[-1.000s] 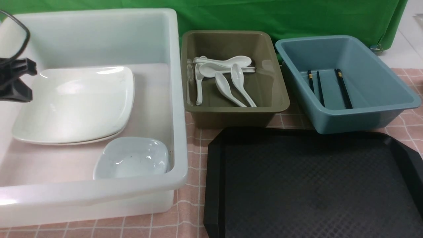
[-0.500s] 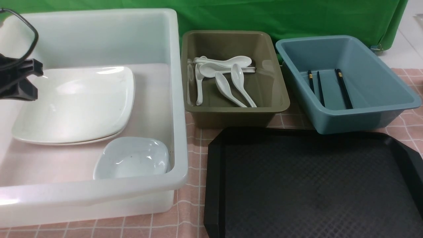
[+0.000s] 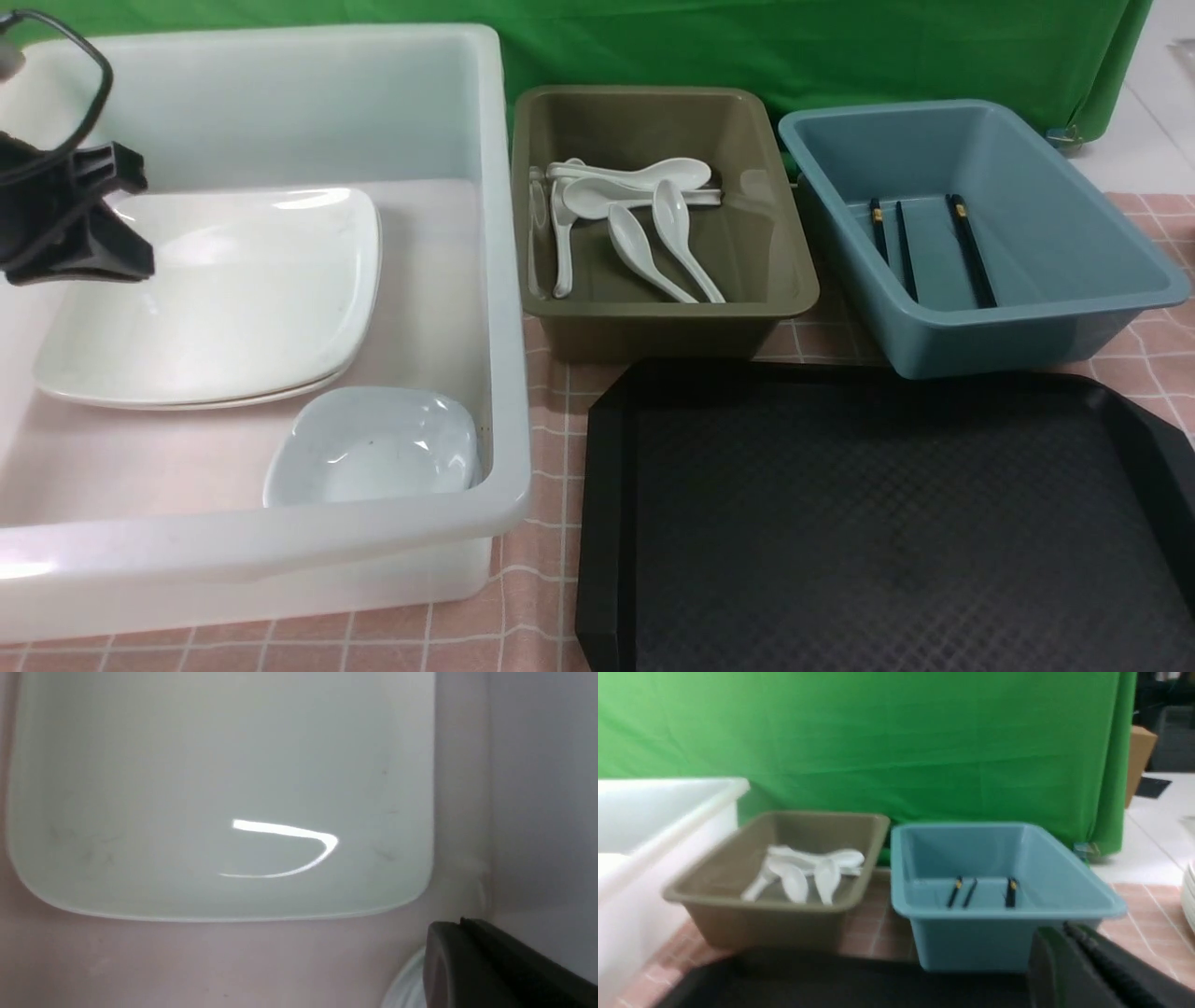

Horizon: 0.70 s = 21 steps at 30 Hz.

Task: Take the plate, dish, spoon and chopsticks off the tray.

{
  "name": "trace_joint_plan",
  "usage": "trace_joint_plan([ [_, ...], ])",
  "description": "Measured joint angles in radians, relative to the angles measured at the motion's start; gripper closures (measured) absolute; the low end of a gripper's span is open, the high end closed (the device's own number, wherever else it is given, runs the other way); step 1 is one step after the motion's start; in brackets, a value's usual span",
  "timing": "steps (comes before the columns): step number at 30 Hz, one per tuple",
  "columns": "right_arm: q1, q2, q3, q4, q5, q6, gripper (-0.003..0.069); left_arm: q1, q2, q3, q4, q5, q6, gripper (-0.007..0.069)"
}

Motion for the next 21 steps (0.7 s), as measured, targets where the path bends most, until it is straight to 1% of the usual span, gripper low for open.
trace_joint_plan([
  [4,0.0,-0.058,0.108,-0.066,0.001,0.0,0.0582,-0.02,0.0,0.0,-0.02,0.07,0.016,0.0628],
  [6,0.0,-0.096,0.163,-0.089,0.004,0.0,0.0575,-0.052,0.0,0.0,-0.027,0.124,0.019,0.0628],
  [8,0.0,-0.107,0.201,-0.099,0.013,0.0,0.057,-0.093,0.0,0.0,-0.027,0.168,0.019,0.0628],
  [13,-0.011,-0.107,0.203,-0.11,0.088,0.0,0.0559,-0.216,0.0,0.0,-0.025,0.258,0.019,0.0628],
  [14,-0.016,-0.107,0.201,-0.111,0.098,0.0,0.0557,-0.25,-0.002,0.0,-0.012,0.278,0.019,0.0628],
  [15,-0.017,-0.107,0.201,-0.111,0.1,0.0,0.0555,-0.261,-0.001,0.0,-0.006,0.28,0.019,0.0628],
  [17,-0.032,-0.107,0.198,-0.111,0.122,0.0,0.0548,-0.333,-0.017,0.0,0.062,0.291,0.01,0.0628],
  [19,-0.041,-0.107,0.197,-0.111,0.128,0.001,0.0543,-0.38,-0.037,0.0,0.114,0.291,-0.014,0.0628],
  [21,-0.042,-0.107,0.196,-0.111,0.128,0.001,0.0538,-0.409,-0.057,0.0,0.141,0.291,-0.027,0.0628],
])
